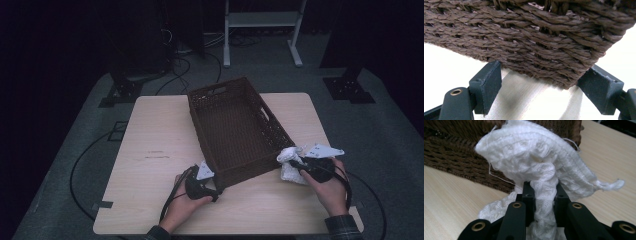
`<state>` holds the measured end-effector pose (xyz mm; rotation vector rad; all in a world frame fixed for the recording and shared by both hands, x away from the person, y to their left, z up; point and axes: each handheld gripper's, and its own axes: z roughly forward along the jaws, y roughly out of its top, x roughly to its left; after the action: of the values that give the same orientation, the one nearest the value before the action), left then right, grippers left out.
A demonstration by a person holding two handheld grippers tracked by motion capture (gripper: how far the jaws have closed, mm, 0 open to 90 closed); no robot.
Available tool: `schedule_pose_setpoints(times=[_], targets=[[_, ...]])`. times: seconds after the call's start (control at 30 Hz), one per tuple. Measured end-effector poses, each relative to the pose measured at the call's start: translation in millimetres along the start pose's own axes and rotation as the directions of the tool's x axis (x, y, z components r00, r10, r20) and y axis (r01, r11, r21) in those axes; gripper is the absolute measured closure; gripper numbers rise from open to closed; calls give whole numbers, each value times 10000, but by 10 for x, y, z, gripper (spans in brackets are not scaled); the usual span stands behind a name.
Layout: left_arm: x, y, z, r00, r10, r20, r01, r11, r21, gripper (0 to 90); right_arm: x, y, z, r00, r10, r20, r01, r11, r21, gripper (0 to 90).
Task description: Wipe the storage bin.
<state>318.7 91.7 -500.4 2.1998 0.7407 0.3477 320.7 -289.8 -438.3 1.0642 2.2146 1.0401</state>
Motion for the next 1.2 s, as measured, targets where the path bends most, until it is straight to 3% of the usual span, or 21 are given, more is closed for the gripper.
schedule_pose_setpoints(times=[0.3, 0.93, 1.2], targets=[[0, 0, 0, 10000, 2, -1, -2, 10000, 2, 198, -36, -60, 132, 9992, 280, -281, -272, 9992, 297, 762], [0, 1, 1, 10000, 7, 2, -7, 10000, -5, 197, 7, -201, 399, 9980, 278, -564, -205, 9919, 1254, 762], [1, 1, 1, 10000, 15, -11, -15, 10000, -6, 196, 34, -221, 415, 9982, 192, -568, -112, 9903, 1383, 761]])
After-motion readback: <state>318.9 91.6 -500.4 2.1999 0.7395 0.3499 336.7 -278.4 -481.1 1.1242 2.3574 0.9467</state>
